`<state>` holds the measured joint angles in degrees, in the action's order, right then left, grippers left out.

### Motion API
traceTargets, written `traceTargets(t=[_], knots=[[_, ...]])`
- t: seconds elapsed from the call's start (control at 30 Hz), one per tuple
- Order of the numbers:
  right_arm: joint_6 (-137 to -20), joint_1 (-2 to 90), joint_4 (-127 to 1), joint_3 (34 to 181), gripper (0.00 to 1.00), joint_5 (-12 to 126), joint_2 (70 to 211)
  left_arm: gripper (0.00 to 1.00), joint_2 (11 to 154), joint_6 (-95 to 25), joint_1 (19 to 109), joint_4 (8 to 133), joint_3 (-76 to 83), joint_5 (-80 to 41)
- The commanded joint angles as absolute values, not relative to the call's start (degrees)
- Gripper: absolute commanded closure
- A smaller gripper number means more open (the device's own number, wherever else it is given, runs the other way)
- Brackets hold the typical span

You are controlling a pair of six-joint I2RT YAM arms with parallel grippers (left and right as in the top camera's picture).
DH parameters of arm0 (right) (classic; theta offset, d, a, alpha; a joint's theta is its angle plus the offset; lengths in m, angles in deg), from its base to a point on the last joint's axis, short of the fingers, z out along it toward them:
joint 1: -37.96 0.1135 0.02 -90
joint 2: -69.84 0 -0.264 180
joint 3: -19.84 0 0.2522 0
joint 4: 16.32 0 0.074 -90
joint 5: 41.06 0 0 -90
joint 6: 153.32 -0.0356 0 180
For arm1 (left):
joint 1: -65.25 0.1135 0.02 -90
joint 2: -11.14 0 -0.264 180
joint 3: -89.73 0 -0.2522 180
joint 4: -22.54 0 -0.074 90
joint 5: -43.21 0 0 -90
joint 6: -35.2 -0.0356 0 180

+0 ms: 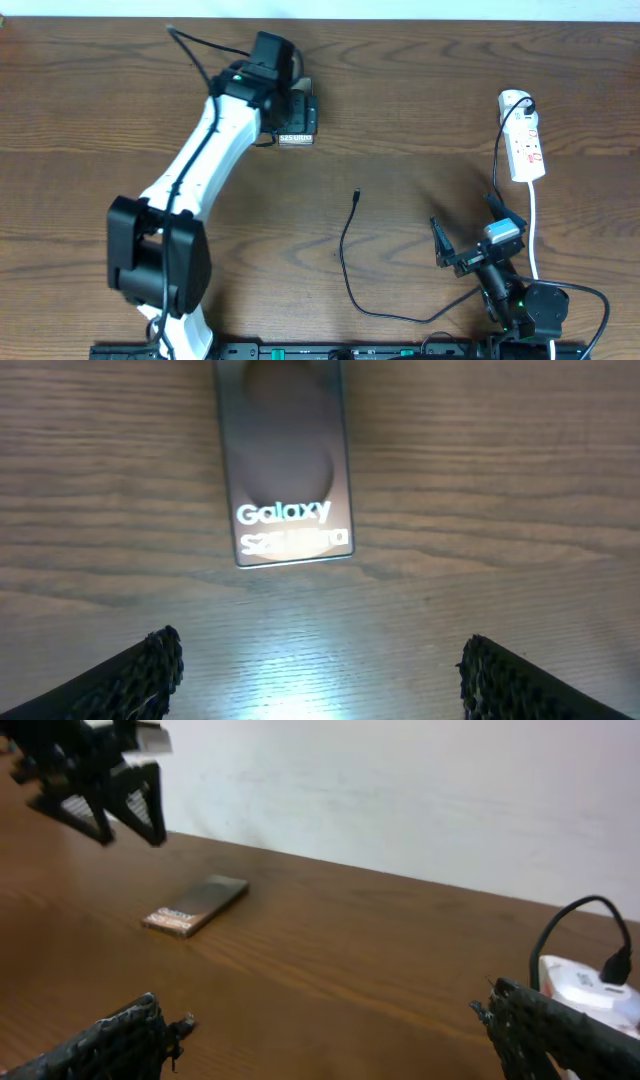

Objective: Plug charger to phone and switch on socket

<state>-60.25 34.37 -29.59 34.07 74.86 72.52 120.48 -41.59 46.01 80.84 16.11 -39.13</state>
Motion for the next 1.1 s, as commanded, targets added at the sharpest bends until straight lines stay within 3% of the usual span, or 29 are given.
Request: traceTargets(t=[0.0,0.63,1.07], knots=[[-63.7,34.6,-29.4,37.4,0.01,73.0,74.1,0.09,122.0,-41.9,45.4,82.4,23.0,-41.7],[-63.7,34.7,-35.8,68.6,0.01,80.5,121.1,0.08,136.8,-41.2,45.0,72.5,25.8,-47.7],[-63.7,34.7,-35.7,68.5,0.01,82.5,126.5,0.08,143.6,-40.9,44.6,70.0,25.6,-47.5]])
